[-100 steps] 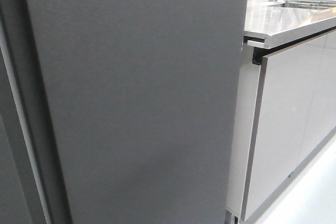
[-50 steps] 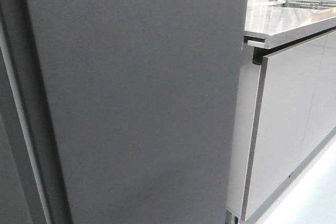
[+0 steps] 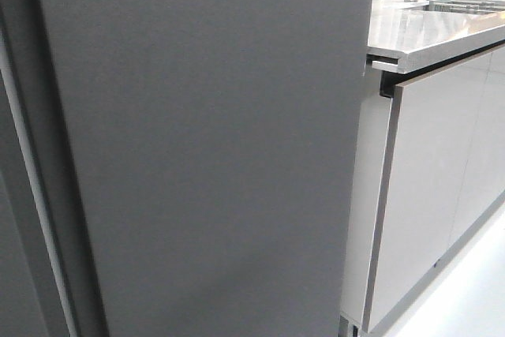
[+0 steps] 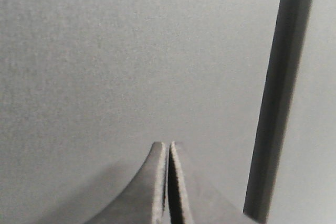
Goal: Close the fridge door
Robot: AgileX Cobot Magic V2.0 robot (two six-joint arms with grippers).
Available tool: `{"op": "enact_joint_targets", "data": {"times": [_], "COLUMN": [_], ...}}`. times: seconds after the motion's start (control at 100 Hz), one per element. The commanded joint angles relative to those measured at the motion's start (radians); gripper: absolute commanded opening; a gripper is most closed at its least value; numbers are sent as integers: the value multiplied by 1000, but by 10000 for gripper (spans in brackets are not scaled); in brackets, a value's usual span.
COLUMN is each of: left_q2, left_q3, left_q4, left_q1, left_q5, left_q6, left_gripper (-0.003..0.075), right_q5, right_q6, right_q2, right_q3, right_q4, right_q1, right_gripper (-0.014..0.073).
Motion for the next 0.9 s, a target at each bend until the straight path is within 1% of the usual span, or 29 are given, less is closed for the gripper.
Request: {"op": "enact_joint_targets", "data": {"times": [0.0,0.89], "left_q2": [19,19], "left_q3": [28,28], "left_q4": [-2,-2], "left_q1": [-8,-8], "left_q5": [-77,-77], "left_q6": [-4,-4], "left_gripper": [-21,-21], "right_q5": [-74,-75], "right_q6": [-1,-1], "right_q2": [9,-14], "right_q3": [11,11], "right_q4": [-4,-4], "right_q1": [-4,-4], "right_gripper": [-76,-76]}}
